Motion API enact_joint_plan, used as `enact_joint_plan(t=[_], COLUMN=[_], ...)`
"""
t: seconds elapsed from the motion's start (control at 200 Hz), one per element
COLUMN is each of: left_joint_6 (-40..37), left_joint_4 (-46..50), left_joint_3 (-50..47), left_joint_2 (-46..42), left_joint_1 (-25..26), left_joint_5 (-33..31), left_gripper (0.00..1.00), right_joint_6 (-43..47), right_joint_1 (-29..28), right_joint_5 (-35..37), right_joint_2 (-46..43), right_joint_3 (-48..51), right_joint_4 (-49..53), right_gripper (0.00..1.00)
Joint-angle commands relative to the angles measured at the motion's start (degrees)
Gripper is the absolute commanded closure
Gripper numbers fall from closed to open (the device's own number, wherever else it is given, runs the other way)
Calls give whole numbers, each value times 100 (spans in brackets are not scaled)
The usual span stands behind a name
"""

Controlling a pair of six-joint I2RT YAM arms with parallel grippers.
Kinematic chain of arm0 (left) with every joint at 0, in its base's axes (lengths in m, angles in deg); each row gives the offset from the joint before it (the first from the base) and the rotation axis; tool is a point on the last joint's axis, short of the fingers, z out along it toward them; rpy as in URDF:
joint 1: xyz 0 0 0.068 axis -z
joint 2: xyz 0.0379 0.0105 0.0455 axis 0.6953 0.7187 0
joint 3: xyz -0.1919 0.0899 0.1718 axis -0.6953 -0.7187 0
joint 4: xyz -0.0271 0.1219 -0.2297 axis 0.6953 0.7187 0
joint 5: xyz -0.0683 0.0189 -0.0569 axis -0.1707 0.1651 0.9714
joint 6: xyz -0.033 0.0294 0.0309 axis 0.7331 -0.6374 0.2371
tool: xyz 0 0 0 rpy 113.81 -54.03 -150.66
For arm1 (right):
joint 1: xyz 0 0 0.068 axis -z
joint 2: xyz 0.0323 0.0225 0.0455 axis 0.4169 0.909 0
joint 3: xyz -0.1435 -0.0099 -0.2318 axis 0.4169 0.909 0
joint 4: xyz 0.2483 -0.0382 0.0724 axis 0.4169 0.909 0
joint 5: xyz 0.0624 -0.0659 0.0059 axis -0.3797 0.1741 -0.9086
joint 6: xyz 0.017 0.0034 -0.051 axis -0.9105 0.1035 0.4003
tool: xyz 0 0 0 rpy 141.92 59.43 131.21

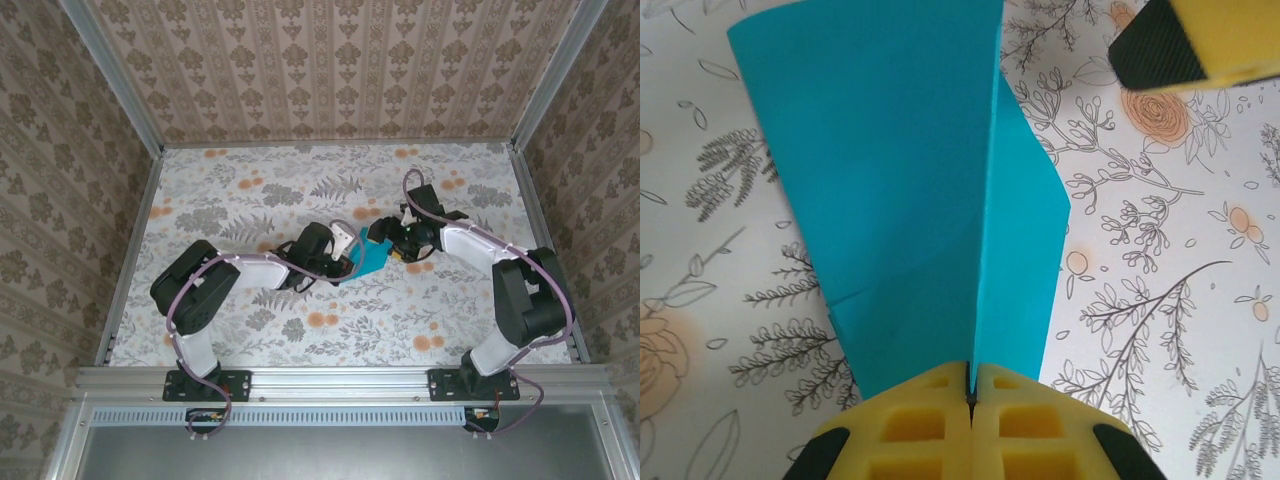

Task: Fold a paper plane with a square sheet of paper (pick it up from the middle)
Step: Fourth fold the wing at the center of the table.

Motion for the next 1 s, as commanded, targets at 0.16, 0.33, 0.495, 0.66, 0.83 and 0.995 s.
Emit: enact_joint_plan(t=[0.16,0.33,0.495,0.66,0.83,0.995], left_joint_6=[832,1211,1496,1765,1958,2018], left_joint_4=[439,306,109,-146,-342,-532], left_joint_3=[188,162,78,-1,-109,-188], left_joint_2=[104,189,262,320,324,338], left_joint_1=[-64,-161,-244,-321,-365,-378], left_joint_5=[688,893,987,1150,1207,1295], left_gripper=[100,100,100,100,100,100], right_joint_6=[445,526,528,591,640,597], right_joint_1=[4,4,3,4,2,4], right_joint_5=[-849,-938,-1007,-996,-879,-868], right_joint_2=[315,510,589,601,651,796], right_joint_3=[341,425,534,599,645,572], right_joint_4=[-953,-1117,-1314,-1336,-1248,-1273], right_gripper=[38,41,42,41,41,46])
